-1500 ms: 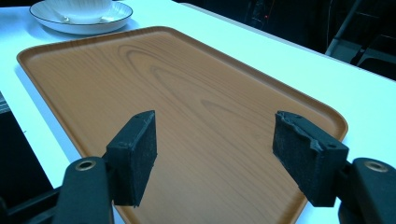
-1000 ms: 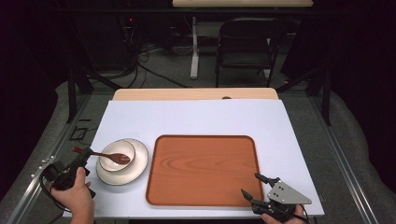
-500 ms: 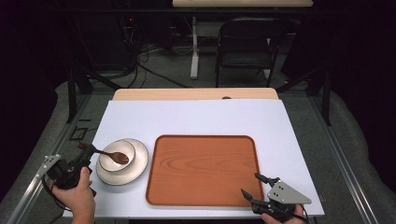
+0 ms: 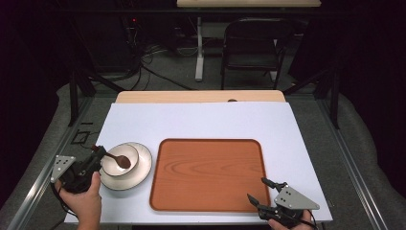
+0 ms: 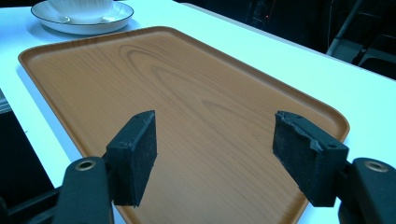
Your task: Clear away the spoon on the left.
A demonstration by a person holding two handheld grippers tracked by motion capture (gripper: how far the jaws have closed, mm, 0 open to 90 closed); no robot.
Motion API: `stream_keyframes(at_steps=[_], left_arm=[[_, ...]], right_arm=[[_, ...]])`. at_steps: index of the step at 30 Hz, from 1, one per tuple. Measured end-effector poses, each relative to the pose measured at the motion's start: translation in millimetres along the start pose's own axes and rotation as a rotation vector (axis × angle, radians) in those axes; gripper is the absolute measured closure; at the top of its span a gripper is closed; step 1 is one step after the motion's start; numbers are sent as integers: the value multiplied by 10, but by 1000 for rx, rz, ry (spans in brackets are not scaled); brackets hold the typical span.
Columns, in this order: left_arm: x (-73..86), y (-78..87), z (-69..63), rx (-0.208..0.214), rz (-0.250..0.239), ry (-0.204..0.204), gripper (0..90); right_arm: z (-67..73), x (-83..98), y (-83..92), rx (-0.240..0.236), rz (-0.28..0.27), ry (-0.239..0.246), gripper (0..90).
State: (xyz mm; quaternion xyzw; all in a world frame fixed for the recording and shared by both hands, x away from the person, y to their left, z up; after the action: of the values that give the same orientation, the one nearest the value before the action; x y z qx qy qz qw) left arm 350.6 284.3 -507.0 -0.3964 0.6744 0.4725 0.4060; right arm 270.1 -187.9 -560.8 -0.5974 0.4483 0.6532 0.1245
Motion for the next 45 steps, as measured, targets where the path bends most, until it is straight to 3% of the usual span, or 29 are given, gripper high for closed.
stream_keyframes(at_steps=[14, 29, 34, 41, 45], left_arm=[[-63, 57, -164, -38, 9, -130, 846], [-229, 185, -354, -76, -11, -227, 846], [-305, 256, -530, -62, -21, -277, 846], [-372, 346, -694, -24, -33, -292, 846], [-385, 382, -809, 17, -29, -297, 846]], right_arm=[[-1, -5, 6, 1, -4, 2, 303], [-3, -7, 8, 2, -5, 2, 303], [-5, -7, 9, 3, -6, 1, 303], [-4, -7, 10, 2, -6, 2, 303], [-5, -9, 12, 2, -8, 1, 303]])
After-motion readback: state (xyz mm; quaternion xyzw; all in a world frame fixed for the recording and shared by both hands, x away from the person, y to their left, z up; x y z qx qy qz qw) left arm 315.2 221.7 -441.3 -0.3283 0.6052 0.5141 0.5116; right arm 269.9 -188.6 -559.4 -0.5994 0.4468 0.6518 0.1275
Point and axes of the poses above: each handheld gripper's, and its own axes: y roughly backward along the jaws, x roughly out of its underside, z roughly to its left, the point moved 9 cm from there along -y, roughly forward along the jaws, and after that the axes turned 5 degrees about z, right-handed, at the moved point
